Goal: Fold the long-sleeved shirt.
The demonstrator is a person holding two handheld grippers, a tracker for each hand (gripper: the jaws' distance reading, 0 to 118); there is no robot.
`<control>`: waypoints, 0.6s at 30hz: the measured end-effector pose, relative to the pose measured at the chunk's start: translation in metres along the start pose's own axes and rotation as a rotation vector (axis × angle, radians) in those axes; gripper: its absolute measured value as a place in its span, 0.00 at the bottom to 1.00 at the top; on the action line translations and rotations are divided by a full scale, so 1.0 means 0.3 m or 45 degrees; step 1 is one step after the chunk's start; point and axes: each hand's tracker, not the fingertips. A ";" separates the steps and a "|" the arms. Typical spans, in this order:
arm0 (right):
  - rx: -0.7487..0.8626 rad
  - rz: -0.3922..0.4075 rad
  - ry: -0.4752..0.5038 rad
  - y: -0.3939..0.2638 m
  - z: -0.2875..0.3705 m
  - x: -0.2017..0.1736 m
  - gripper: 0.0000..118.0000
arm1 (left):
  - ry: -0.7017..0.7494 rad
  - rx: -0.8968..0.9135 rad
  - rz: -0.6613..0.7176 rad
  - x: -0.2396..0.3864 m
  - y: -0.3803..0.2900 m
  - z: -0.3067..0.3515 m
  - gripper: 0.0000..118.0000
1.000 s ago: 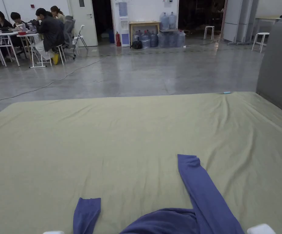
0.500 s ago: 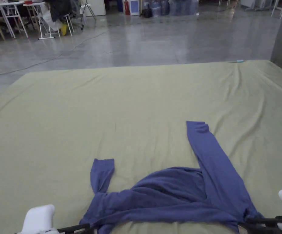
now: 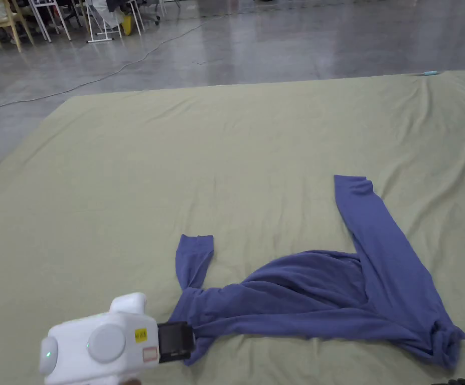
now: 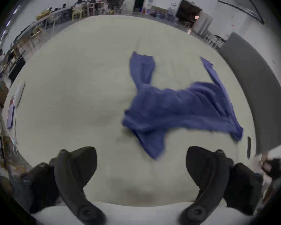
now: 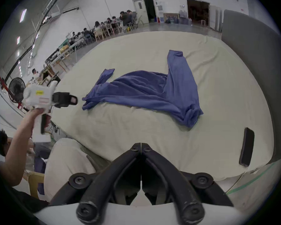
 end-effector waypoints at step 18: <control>-0.017 -0.141 -0.105 0.182 -0.162 0.212 0.00 | -0.140 0.027 0.061 0.009 0.082 0.039 0.00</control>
